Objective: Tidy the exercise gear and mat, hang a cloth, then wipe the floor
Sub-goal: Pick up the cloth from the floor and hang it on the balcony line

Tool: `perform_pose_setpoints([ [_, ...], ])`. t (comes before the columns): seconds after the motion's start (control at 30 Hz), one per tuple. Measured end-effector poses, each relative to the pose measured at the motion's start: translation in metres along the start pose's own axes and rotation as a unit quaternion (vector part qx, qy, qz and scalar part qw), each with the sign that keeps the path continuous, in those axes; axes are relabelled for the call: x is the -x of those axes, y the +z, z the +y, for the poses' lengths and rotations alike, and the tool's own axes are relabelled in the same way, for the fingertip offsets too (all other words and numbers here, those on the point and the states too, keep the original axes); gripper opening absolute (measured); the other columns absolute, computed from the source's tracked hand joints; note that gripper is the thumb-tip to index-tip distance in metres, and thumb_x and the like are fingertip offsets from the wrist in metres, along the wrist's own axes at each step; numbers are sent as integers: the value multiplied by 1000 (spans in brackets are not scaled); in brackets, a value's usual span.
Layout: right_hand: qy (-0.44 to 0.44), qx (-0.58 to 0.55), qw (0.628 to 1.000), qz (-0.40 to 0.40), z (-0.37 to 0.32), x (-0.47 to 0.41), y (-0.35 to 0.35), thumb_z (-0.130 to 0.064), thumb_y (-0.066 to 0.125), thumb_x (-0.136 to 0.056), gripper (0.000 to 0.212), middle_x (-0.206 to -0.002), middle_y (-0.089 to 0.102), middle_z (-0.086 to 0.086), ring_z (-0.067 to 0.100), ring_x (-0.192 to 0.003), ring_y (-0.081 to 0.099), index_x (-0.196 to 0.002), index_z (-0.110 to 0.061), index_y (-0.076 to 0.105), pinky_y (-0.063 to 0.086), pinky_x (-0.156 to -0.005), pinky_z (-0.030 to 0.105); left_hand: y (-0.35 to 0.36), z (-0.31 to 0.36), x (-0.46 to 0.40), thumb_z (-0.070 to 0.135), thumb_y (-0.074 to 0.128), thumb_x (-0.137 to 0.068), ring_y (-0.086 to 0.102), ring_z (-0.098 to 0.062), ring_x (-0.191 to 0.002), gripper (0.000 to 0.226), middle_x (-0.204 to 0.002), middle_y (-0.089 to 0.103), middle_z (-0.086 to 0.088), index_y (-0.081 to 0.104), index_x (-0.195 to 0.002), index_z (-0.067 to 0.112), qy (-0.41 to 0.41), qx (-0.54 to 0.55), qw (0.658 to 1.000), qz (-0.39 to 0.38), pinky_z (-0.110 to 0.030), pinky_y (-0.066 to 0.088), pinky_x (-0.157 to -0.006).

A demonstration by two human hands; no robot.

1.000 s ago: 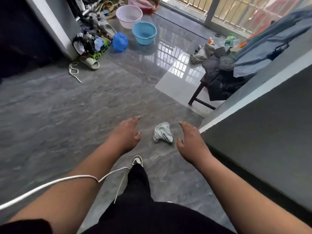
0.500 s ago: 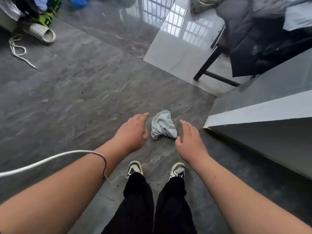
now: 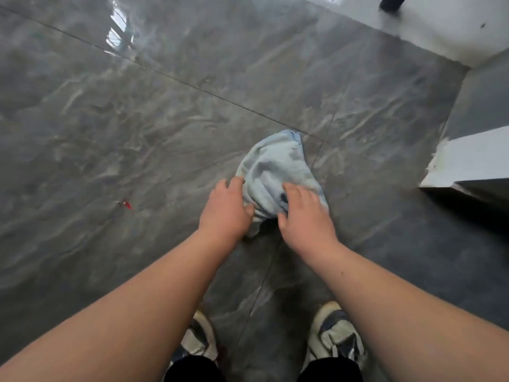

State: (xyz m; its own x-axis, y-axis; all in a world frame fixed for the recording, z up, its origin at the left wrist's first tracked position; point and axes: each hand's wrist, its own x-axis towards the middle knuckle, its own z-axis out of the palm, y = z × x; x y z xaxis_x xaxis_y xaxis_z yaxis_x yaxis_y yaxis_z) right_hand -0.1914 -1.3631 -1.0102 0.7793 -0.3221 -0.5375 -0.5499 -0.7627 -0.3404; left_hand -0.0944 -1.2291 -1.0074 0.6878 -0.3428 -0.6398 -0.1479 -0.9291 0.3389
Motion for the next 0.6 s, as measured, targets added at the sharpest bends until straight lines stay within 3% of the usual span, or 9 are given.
perform_pose_setpoints([
  [0.13,18,43,998,50,2,-21,15,-23,61,-85,41,-119,53,6,33,-110,49,-125,-20,50,45,-86,47,13,-3,-17,21,59,-85,56,-34,-103,30,-112,53,-12,56,-115,20,-5,28,999,31,-43,48,-85],
  [0.3,16,-9,998,57,-6,-13,-18,-12,52,-89,28,-115,51,5,29,-106,47,-115,-19,50,41,-83,43,-12,7,-5,10,50,-87,55,-26,-101,24,-109,54,-6,59,-108,20,-1,78,997,26,-32,41,-79],
  [0.6,-29,-126,982,138,-90,69,-180,-7,55,-84,20,-101,51,7,32,-94,50,-102,-15,56,45,-82,49,-177,56,106,4,57,-83,44,-11,-82,28,-90,47,9,61,-101,25,81,145,985,37,-18,29,-69],
])
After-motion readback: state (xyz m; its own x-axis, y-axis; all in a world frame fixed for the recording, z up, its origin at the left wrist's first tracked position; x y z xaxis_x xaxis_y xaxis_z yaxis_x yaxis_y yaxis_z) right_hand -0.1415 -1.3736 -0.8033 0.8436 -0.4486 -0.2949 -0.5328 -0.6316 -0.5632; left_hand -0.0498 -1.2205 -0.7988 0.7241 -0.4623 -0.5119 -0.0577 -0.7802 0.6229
